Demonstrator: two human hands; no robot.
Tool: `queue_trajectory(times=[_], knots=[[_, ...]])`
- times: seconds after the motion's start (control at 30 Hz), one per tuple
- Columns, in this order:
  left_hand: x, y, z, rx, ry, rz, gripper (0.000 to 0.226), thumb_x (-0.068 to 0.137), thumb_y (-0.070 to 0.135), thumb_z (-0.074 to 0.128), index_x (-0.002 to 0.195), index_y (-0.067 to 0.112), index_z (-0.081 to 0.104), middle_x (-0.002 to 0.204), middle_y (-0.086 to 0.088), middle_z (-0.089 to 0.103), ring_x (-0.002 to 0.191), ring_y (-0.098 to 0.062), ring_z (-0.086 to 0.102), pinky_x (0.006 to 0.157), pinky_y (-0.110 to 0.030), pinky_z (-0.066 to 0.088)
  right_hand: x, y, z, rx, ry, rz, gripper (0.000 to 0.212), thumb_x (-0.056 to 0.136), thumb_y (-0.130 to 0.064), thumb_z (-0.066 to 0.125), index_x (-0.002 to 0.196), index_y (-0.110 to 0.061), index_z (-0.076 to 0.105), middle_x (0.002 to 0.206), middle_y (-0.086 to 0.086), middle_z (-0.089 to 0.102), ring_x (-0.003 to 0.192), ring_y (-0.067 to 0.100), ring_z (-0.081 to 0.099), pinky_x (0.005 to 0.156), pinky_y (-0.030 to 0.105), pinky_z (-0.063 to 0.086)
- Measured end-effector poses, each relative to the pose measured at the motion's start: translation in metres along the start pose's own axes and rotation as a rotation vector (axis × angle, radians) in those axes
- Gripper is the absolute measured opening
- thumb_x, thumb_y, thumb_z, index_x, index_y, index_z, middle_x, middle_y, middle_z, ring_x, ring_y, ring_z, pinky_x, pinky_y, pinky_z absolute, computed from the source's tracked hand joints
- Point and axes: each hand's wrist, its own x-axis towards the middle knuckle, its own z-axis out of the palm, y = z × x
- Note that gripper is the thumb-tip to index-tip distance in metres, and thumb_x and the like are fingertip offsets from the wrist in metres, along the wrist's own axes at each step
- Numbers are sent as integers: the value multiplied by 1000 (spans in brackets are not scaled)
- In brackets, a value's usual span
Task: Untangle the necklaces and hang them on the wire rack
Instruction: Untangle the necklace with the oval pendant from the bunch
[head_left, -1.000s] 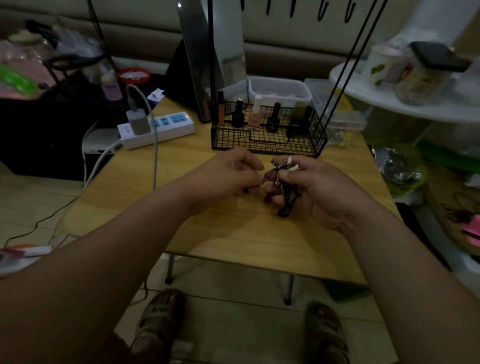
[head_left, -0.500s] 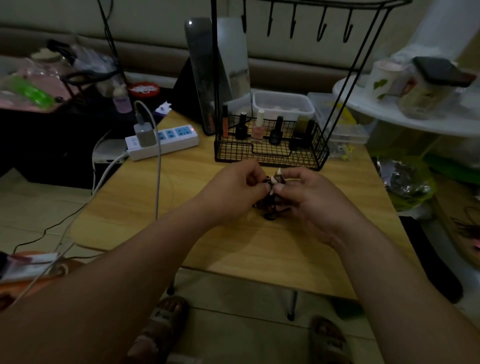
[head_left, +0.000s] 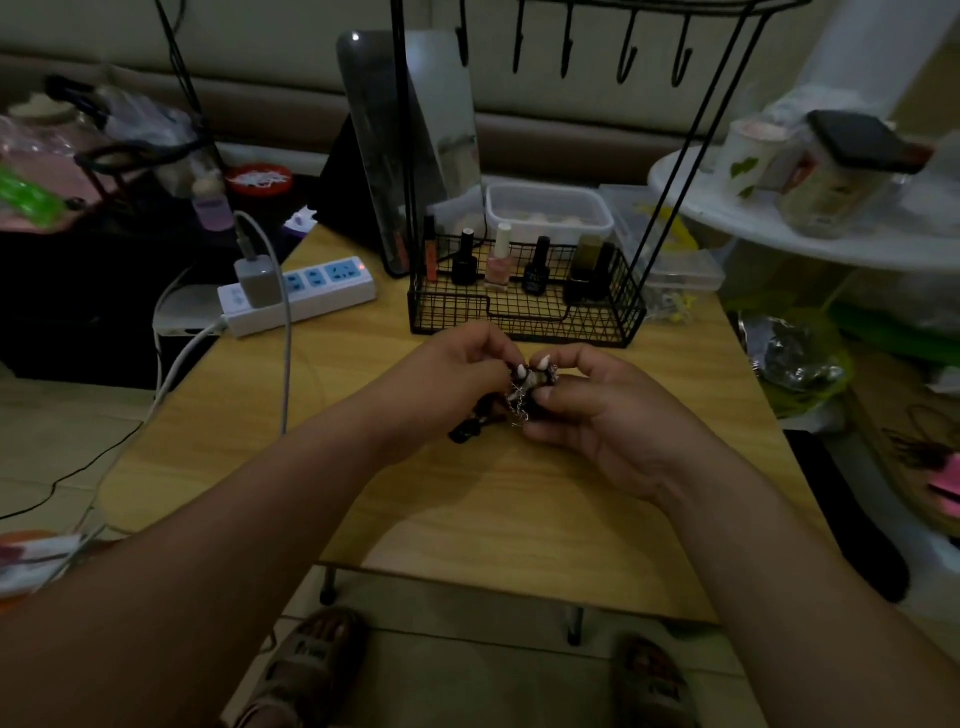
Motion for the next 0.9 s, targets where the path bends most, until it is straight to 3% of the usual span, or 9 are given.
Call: queue_trajectory(times=[0.17, 0.3, 0.43, 0.57, 0.73, 0.9], knots=[[-2, 3, 0, 40, -39, 23, 19, 96, 13, 71, 112, 23, 66, 98, -19, 69, 82, -23, 63, 74, -44, 51, 3, 0, -1, -93, 35, -24, 24, 97, -6, 66, 120, -13, 68, 102, 8, 76, 82, 13, 75, 65, 30, 59], [-6, 3, -1, 87, -57, 43, 15, 97, 13, 70, 110, 19, 65, 99, -22, 72, 78, -27, 61, 68, -43, 47, 1, 2, 1, -96, 38, -31, 21, 94, -5, 70, 113, -10, 65, 99, 9, 75, 83, 15, 74, 66, 31, 60], [-7, 0, -3, 202, 1, 79, 14, 95, 13, 72, 103, 23, 65, 91, -5, 72, 80, -18, 68, 73, -43, 59, 0, 4, 0, -109, 33, -21, 26, 92, 9, 65, 110, -9, 62, 103, 16, 69, 89, 26, 72, 66, 32, 62], [-8, -4, 1, 273, 83, 106, 14, 94, 20, 74, 100, 23, 61, 97, -3, 70, 88, -20, 71, 73, -42, 63, -1, 7, -1, -196, 77, -51, 23, 92, 8, 65, 106, -10, 61, 106, 19, 68, 89, 28, 73, 67, 33, 61], [-10, -5, 5, 376, 104, 124, 13, 92, 31, 76, 94, 23, 67, 98, 7, 67, 92, -7, 63, 69, -23, 52, -1, 10, 1, -201, 97, -58, 22, 94, 4, 68, 111, -7, 61, 107, 18, 70, 90, 26, 74, 69, 35, 62], [-6, -11, 3, 451, 124, 141, 12, 93, 36, 76, 89, 27, 69, 100, 9, 64, 91, -6, 60, 71, -24, 45, -2, 8, 1, -227, 79, -92, 22, 95, 3, 67, 113, -11, 66, 108, 15, 73, 92, 22, 74, 76, 37, 63]])
